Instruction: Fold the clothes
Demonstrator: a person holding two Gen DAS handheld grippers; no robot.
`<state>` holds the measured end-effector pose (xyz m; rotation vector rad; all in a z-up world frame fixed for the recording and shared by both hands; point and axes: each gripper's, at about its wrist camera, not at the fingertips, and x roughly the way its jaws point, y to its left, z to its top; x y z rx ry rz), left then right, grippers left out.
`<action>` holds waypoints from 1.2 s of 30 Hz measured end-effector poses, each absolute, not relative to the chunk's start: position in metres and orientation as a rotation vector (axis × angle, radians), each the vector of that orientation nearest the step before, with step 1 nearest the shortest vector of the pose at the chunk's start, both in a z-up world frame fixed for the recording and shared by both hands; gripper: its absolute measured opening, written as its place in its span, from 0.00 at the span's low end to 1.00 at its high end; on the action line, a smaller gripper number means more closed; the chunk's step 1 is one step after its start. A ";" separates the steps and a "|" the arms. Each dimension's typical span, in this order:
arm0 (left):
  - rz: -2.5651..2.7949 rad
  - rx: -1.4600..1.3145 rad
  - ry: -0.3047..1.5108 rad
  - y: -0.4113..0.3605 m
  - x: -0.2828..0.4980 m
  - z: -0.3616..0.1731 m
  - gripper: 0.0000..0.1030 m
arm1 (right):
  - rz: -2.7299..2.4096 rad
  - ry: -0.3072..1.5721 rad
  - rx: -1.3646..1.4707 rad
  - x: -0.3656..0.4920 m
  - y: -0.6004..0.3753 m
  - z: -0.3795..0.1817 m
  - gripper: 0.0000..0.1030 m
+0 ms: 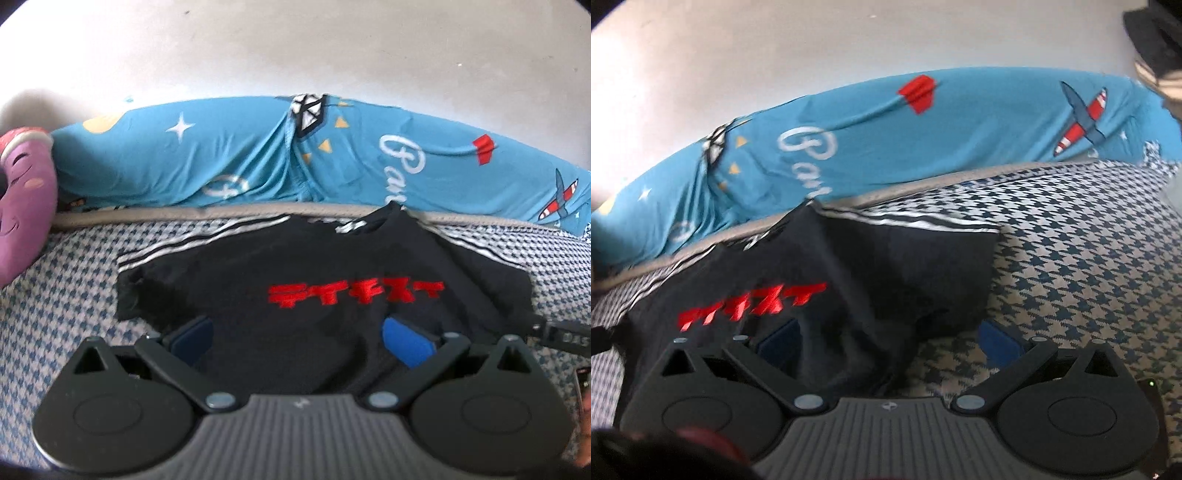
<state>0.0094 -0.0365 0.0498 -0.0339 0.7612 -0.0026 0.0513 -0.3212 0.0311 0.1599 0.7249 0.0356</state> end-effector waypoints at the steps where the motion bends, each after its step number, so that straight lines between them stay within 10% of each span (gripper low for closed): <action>1: 0.005 -0.035 0.766 -0.032 0.007 0.049 1.00 | 0.047 0.725 0.157 0.048 -0.320 0.033 1.00; 28: 0.236 -0.136 0.821 0.079 0.059 0.009 1.00 | -0.152 0.717 0.258 0.108 -0.389 -0.005 0.93; 36: 0.288 -0.146 0.830 0.107 0.070 0.000 1.00 | -0.170 0.714 0.230 0.127 -0.373 -0.020 0.65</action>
